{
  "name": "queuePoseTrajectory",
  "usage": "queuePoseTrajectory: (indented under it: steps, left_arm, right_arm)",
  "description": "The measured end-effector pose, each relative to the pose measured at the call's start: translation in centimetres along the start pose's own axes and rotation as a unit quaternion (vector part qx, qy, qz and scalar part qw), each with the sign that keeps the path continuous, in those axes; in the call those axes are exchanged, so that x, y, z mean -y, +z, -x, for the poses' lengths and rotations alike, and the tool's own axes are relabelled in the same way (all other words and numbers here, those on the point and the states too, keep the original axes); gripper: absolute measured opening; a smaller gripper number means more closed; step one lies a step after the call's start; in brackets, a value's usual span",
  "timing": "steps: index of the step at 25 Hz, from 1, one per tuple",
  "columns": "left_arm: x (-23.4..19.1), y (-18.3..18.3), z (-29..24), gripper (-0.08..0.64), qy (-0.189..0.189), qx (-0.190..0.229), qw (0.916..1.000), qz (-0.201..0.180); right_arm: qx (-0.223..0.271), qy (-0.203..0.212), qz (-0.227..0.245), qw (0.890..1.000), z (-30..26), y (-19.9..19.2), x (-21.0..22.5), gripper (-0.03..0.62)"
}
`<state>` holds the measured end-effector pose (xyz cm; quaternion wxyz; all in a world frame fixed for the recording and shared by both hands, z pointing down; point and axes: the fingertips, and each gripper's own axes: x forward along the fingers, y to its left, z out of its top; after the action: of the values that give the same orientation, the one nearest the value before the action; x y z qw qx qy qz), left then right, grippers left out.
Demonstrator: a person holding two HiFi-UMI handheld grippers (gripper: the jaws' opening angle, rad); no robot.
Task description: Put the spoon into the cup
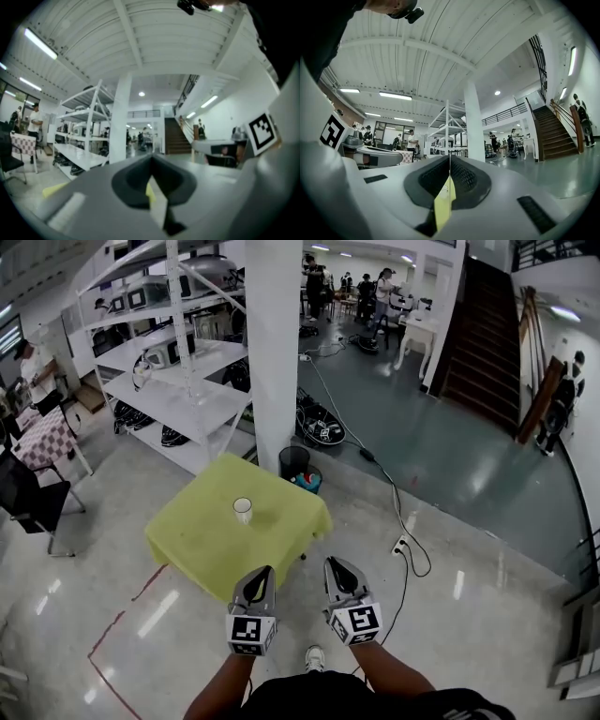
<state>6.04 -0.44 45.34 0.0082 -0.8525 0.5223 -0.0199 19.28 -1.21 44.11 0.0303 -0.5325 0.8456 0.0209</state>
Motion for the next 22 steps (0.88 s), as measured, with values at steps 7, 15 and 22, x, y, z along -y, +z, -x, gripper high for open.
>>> queuePoseTrajectory:
  steps: [7,15,22]
  left_arm:
    - [1.3,-0.4,-6.0,0.006,0.004,-0.018,0.9998,-0.001]
    - [0.2,-1.2,-9.4,0.006,0.04,-0.04,0.9984,0.002]
    - [-2.4,-1.3,-9.9,0.006,0.067,-0.046,0.9967,0.003]
  right_arm:
    - [-0.007,0.007,-0.004,1.0,-2.8,-1.1,6.2,0.011]
    - [-0.016,0.045,-0.016,0.999,-6.3,-2.2,7.5,0.011]
    - [-0.014,0.061,-0.021,0.998,-8.9,-3.0,7.6,0.011]
